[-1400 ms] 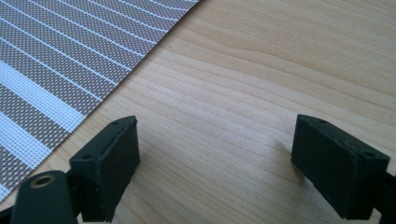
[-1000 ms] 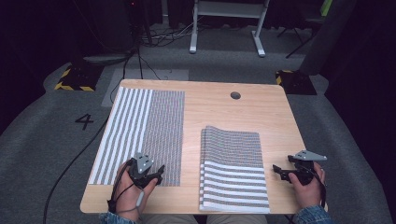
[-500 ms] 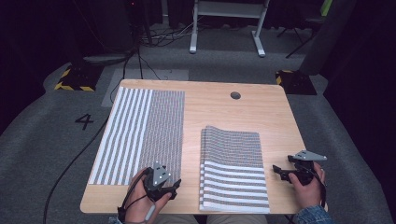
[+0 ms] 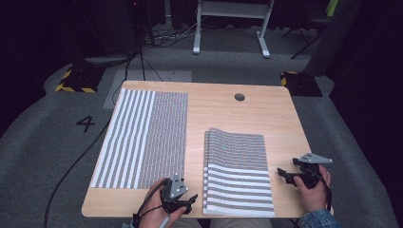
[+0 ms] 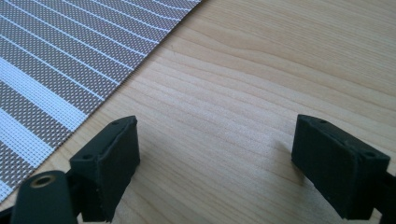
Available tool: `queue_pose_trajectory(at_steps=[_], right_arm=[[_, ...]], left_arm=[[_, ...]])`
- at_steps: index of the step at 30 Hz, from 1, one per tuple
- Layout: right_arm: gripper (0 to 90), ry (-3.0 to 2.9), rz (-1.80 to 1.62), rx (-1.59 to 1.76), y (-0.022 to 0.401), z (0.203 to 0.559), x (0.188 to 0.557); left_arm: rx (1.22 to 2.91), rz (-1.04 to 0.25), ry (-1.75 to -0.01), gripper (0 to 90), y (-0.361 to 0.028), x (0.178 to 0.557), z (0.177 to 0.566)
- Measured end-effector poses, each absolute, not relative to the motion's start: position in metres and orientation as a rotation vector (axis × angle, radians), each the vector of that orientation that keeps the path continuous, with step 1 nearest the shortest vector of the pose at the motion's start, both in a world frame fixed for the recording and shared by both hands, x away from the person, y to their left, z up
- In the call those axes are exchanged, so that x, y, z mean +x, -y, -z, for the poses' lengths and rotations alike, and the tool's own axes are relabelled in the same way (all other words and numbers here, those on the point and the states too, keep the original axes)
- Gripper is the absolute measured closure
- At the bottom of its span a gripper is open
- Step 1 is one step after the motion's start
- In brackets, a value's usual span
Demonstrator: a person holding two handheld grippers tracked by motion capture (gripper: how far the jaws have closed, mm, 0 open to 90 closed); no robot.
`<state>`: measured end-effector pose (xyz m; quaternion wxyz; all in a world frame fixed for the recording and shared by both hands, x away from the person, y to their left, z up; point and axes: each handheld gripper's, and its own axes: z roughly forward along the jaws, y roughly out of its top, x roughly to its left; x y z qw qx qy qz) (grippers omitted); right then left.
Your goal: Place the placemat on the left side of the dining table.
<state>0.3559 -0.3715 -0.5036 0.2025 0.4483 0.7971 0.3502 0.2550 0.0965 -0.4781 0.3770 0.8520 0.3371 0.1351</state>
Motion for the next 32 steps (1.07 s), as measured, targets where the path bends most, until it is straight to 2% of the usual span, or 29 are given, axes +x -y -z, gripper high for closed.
queue_pose_trajectory(at_steps=[18,32], right_arm=[[15.1,-2.225,-0.978,1.251,0.372,0.504,0.356],[15.1,-2.225,-0.978,1.251,0.372,0.504,0.356]], left_arm=[[2.042,-0.33,-0.887,30.6,-0.076,0.257,0.505],[2.032,-0.294,-0.928,26.9,-0.078,0.26,0.512]])
